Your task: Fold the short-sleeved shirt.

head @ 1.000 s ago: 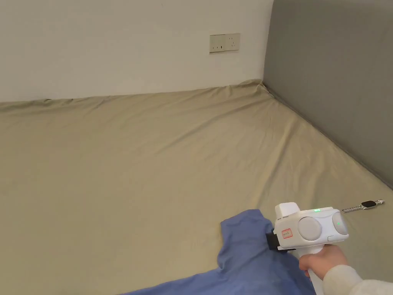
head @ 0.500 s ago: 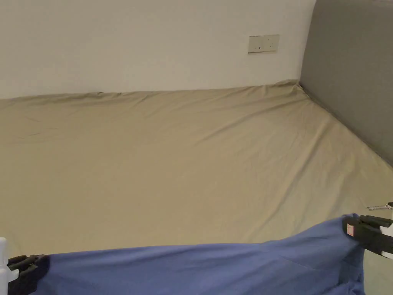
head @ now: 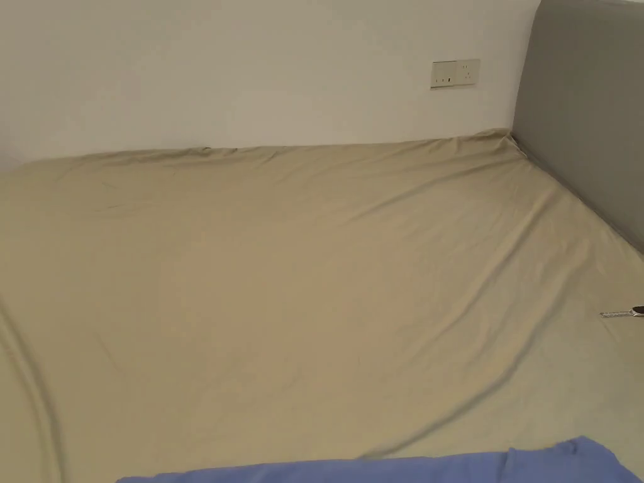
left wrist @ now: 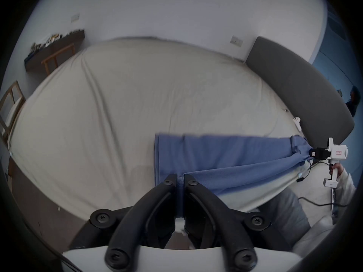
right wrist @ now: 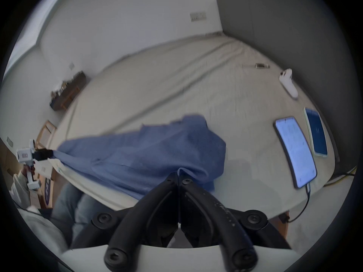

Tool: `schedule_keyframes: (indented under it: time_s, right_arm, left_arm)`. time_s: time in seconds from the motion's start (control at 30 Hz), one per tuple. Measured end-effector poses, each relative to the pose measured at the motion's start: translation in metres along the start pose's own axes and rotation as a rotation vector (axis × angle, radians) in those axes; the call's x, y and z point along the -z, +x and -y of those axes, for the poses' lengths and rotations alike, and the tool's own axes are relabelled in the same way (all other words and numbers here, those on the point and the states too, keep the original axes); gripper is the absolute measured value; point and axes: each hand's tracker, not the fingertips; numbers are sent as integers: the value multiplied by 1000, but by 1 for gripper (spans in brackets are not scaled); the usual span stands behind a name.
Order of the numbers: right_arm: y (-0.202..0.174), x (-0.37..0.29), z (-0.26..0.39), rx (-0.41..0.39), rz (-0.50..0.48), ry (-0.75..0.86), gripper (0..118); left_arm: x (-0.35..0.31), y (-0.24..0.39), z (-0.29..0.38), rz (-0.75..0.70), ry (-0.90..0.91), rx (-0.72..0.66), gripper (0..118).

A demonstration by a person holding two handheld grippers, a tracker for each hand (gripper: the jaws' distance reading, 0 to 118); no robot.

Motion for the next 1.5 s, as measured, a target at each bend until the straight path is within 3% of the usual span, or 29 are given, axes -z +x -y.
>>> schedule_keyframes:
  time_s: [0.07, 0.2, 0.23, 0.27, 0.3, 0.33, 0.37, 0.4, 0.43, 0.47, 0.53, 0.63, 0.67, 0.73, 0.77, 0.8, 0.83, 0.9, 1.0, 1.17, 1.2, 1.27, 1.3, 1.43, 1.5]
  right_arm:
    - [1, 13, 11, -4, 14, -75, 2]
    - [-2, 25, 22, -8, 21, -72, 4]
    - [-2, 28, 22, 3, 19, -69, 13]
    - [1, 28, 22, 20, 20, -60, 32]
    - [1, 25, 22, 28, 27, -41, 60]
    - [0, 20, 21, 28, 39, -31, 71]
    - [-1, 11, 18, 28, 75, -5, 71]
    - [0, 0, 16, 30, 104, 34, 100]
    - [0, -16, 11, 30, 114, 98, 118]
    - [-2, -42, 4, 28, 98, 216, 118]
    - [-9, -83, -8, 61, 52, 381, 114]
    - [-20, -137, -24, 141, -87, 561, 115]
    - [-28, -150, -28, 155, -115, 608, 109]
    - [-38, -167, -31, 150, -124, 690, 59]
    - [-43, -171, -35, 148, -117, 677, 26]
    - [-50, -169, -39, 138, -94, 664, 1]
    - [-56, -169, -42, 119, -58, 646, 1]
    - [-67, -165, -47, 43, -16, 613, 0]
    - [-84, -150, -53, 16, 11, 577, 0]
    - [-102, -131, -64, 57, 36, 599, 0]
    - [-104, -129, -66, 60, 34, 602, 0]
    - [-112, -127, -71, 46, 34, 608, 0]
    - [-116, -128, -74, 42, 32, 614, 0]
    - [-127, -131, -85, 39, -3, 650, 0]
    - [-134, -131, -94, 38, 14, 685, 0]
  left_arm:
    - [11, -4, 15, 5, -65, -12, 5]
    - [35, -15, 31, -33, -62, -24, 6]
    - [40, -17, 33, -39, -56, -39, 7]
    - [42, -16, 34, -43, -49, -44, 15]
    - [44, -16, 35, -47, -45, -48, 26]
    - [42, -16, 34, -52, -45, -55, 35]
    - [37, -15, 33, -52, -36, -72, 35]
    - [31, -15, 31, -57, -21, -80, 68]
    - [22, -16, 29, -64, 0, -88, 102]
    - [3, -15, 26, -89, 59, -77, 118]
    - [-42, -4, 19, -23, 248, -104, 112]
    - [-85, -8, 0, 43, 390, -193, 118]
    - [-93, -12, -3, 75, 418, -211, 118]
    - [-97, -24, -5, 182, 366, -269, 111]
    - [-88, -32, -13, 244, 320, -279, 86]
    - [-80, -39, -15, 254, 295, -282, 35]
    - [-72, -45, -16, 223, 278, -270, 4]
    - [-49, -53, -24, 120, 216, -214, 0]
    - [-15, -78, -32, 222, 51, -288, 0]
    - [39, -105, -44, 347, -179, -348, 0]
    - [47, -108, -44, 383, -193, -359, 16]
    - [58, -118, -45, 356, -167, -362, 98]
    - [64, -123, -41, 373, -175, -375, 118]
    - [82, -128, -35, 465, -243, -474, 114]
    - [90, -117, -35, 486, -240, -413, 118]
